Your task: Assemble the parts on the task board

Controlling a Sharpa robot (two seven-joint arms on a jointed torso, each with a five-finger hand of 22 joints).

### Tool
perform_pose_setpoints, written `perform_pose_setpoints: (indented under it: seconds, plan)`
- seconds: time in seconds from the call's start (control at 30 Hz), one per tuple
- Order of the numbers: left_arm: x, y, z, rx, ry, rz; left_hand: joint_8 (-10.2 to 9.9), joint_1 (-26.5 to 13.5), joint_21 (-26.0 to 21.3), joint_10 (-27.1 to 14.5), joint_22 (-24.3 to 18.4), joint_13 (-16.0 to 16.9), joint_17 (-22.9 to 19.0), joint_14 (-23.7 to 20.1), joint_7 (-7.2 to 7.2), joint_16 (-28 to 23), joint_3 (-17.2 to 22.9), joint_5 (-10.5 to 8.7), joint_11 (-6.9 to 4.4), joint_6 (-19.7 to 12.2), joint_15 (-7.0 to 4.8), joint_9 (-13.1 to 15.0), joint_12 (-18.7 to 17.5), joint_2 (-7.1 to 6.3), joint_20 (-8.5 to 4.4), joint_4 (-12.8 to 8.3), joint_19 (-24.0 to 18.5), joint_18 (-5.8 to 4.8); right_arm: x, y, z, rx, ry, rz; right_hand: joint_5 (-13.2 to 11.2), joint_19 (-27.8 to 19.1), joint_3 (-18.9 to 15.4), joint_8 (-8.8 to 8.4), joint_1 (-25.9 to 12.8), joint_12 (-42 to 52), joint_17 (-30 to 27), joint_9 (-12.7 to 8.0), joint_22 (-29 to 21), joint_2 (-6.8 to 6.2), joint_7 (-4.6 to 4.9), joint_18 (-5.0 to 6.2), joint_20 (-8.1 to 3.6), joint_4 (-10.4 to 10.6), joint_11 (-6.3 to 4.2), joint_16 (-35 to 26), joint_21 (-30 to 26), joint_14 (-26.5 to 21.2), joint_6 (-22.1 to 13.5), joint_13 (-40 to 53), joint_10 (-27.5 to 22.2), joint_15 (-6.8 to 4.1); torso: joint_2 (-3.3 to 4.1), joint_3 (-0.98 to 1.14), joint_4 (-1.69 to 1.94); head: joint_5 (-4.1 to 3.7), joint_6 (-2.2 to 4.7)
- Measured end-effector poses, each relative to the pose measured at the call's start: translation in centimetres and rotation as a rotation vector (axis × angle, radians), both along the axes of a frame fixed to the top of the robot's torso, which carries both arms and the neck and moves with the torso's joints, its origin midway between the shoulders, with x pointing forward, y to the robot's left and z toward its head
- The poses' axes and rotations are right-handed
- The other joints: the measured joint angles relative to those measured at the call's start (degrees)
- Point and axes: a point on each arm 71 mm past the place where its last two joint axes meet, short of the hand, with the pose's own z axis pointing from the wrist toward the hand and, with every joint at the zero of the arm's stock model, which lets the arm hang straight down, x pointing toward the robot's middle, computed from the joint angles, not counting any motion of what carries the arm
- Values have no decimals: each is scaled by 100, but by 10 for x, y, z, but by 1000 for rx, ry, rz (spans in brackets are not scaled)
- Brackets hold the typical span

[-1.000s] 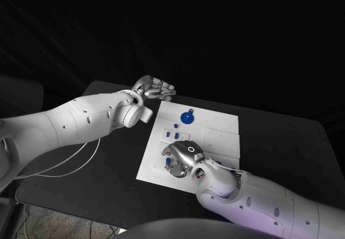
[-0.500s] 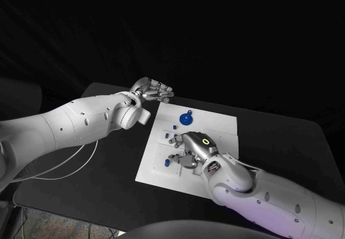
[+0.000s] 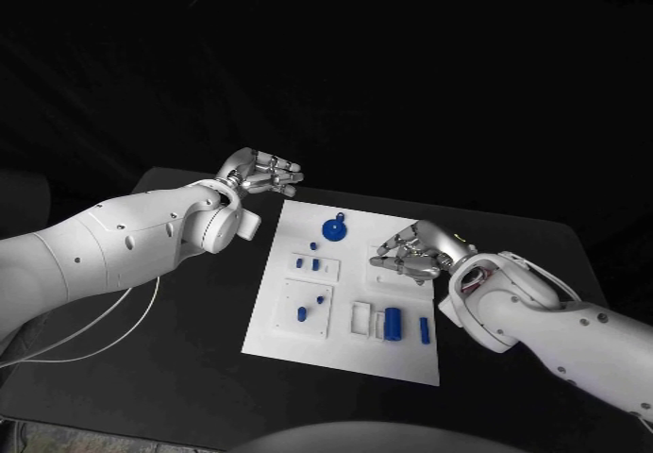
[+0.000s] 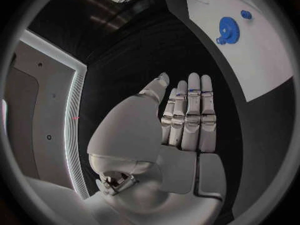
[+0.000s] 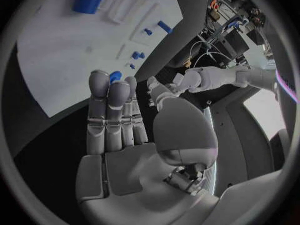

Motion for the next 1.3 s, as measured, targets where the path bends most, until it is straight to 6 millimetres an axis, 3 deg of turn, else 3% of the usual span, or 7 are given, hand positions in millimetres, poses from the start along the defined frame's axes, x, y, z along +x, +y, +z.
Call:
perform_pose_setpoints:
  seconds: [0.13,0.27,0.4,0.67,0.77,0.9,1.3]
  plan:
    - [-1,1,0,-9,-7,3,0,-42,44,-105,46,0,35,69,-6,-67,15,0,30,-6,-33,0,0,-23,-33,31,43,0,2,-20,-6,-26,147,-53,0,21,773,0,-212,1145,249,247,136,-274,-16,0,-21,91,4,256,263,-55,21,1484,-315,-27,-29,2,-21,-55,-19]
    - [-2,2,-1,-21,-9,5,0,-55,0,-364,34,0,25,-71,-5,-70,32,0,117,-6,59,0,0,-36,20,78,-72,1,2,-34,-16,-65,293,-101,0,21,689,19,-402,1496,433,424,205,-277,-68,0,-21,226,-2,424,375,-56,94,1922,-120,-28,-64,1,-40,-104,-47]
    - [-4,3,-5,-37,-3,10,0,-55,-25,-552,0,0,2,-171,-5,-70,48,29,182,-6,102,0,0,-36,50,95,-101,0,0,-40,-25,-102,407,-127,0,21,573,19,-415,1606,718,902,310,-265,-77,-1,-20,342,-41,601,520,-93,103,2298,-36,-52,-99,-3,-57,-146,-88]
    - [-6,3,-10,-70,14,16,0,-55,-47,-581,-21,0,-2,-189,-5,-70,55,33,194,-6,120,0,0,-36,71,101,-121,0,-14,-37,-57,-182,582,-135,0,1,644,77,-711,1522,999,1516,434,-470,-149,0,-39,602,-42,749,673,-93,177,2476,24,-51,-169,-40,-75,-192,-138]
    - [-7,2,-11,-76,18,16,0,-55,-47,-581,-22,0,-1,-189,-5,-70,55,33,193,-6,120,0,0,-36,71,101,-121,0,-17,-34,-63,-194,608,-131,0,1,738,82,-752,1465,1164,2166,502,-515,-168,0,-39,695,-73,802,705,-93,108,2579,55,-51,-189,-51,-75,-218,-152]
    - [-7,1,-12,-83,24,15,0,-71,-72,-581,-37,0,-1,-189,-5,-70,55,33,193,-6,120,0,0,-52,71,101,-121,0,-20,-27,-70,-206,635,-121,0,0,769,35,-801,1401,1284,2737,564,-577,-169,0,-39,727,-72,802,705,-93,8,2737,95,-51,-205,-58,-73,-225,-167]
    - [-7,-1,-14,-91,36,8,0,-101,-72,-580,-60,0,-1,-189,-4,-70,21,33,193,-7,120,0,0,-36,71,135,-121,0,-25,-8,-83,-229,655,-97,0,0,794,35,-812,1456,1443,2949,659,-684,-147,0,-38,751,-72,802,763,-93,-55,2968,95,-51,-199,-62,-54,-238,-196]
